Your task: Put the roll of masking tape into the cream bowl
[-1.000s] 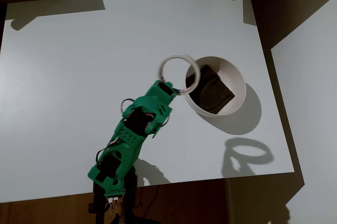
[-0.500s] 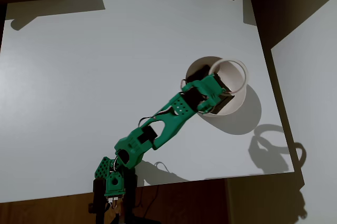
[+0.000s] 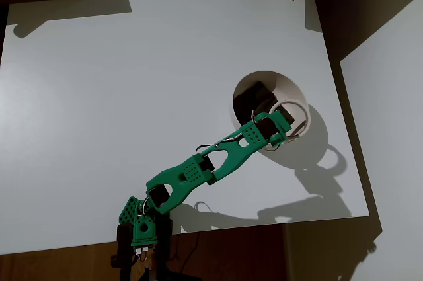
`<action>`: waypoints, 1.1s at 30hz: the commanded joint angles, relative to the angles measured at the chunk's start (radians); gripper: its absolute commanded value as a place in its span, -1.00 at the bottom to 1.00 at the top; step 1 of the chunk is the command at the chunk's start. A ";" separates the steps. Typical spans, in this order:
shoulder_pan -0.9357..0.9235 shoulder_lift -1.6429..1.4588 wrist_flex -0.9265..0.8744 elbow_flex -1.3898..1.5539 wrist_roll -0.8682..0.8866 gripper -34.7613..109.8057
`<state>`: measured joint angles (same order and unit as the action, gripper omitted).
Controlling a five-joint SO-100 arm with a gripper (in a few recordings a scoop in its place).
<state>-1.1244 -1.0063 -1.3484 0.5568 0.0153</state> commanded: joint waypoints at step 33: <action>0.190 -0.354 -0.189 -0.198 0.259 -0.63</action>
<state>-0.9741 -1.1259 -1.4619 0.4341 0.2516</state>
